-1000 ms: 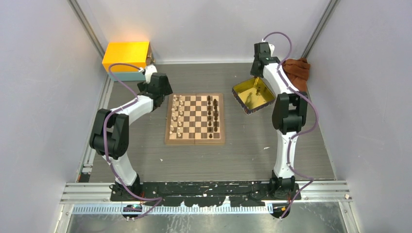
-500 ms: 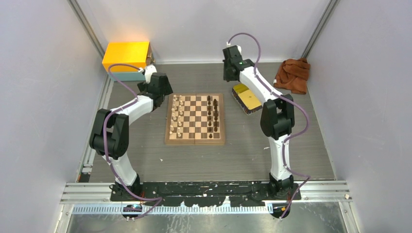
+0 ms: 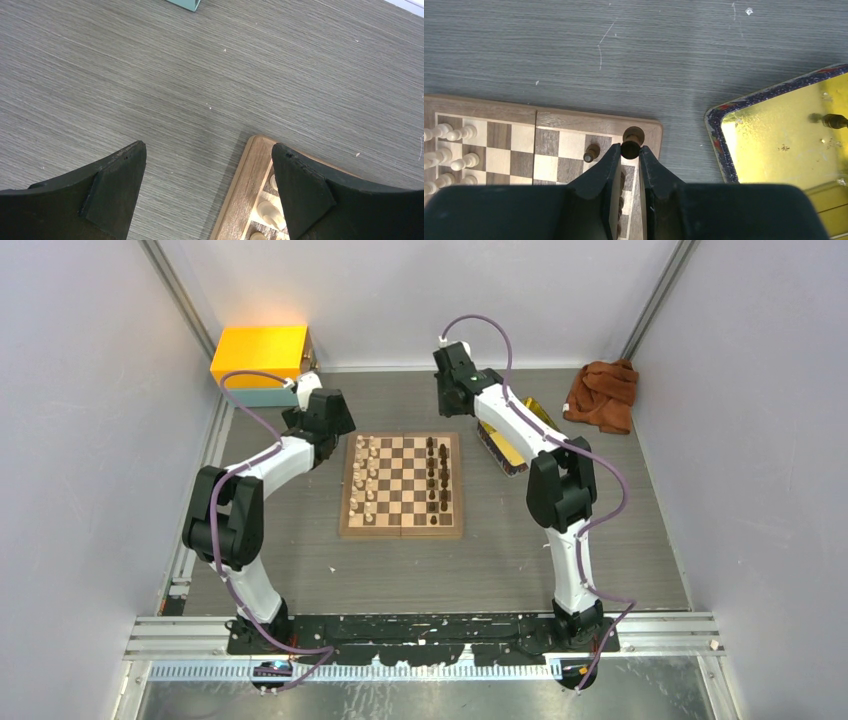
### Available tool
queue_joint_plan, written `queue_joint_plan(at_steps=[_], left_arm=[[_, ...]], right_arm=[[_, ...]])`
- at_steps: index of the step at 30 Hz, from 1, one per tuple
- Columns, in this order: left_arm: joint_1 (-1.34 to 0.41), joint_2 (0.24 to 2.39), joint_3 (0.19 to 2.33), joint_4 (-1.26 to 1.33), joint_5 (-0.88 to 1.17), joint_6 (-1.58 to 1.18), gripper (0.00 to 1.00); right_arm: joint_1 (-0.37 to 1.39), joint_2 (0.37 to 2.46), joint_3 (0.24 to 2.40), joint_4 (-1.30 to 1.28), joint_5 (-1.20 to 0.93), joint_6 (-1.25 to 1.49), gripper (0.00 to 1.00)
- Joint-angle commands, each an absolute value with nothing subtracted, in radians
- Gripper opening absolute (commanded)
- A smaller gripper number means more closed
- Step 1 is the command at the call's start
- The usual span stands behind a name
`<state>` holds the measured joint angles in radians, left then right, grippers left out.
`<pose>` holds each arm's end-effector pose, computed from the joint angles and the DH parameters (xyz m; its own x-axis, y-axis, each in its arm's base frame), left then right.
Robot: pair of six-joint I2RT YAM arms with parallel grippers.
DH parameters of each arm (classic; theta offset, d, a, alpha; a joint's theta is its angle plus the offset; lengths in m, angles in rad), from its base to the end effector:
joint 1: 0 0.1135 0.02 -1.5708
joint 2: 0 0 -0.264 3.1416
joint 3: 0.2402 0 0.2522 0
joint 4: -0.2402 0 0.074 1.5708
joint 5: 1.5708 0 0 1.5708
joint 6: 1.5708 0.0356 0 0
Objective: Set up the chess pieces on the board
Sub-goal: Place the chess piece on the chessboard.
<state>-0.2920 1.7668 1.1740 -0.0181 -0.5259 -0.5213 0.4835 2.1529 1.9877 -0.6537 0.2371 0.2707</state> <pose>0.3824 -0.0963 0.2252 -0.4042 -0.3282 -0.8537 -0.3991 0.9031 -0.1582 0.4384 0.2208 0.2736 -0.7060 -0.0771 -0.7040 -0.1256 0.9919 0.0173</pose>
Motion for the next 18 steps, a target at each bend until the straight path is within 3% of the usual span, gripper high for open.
queue_joint_plan(at_steps=[1, 18], left_arm=[[-0.284, 1.714, 1.19, 0.022, -0.531, -0.536, 0.96], [-0.284, 1.708, 1.175, 0.022, -0.526, -0.545, 0.95]], right_arm=[[0.502, 2.129, 1.995, -0.644, 0.229, 0.268, 0.01], [0.529, 2.146, 1.942, -0.665, 0.192, 0.299, 0.01]])
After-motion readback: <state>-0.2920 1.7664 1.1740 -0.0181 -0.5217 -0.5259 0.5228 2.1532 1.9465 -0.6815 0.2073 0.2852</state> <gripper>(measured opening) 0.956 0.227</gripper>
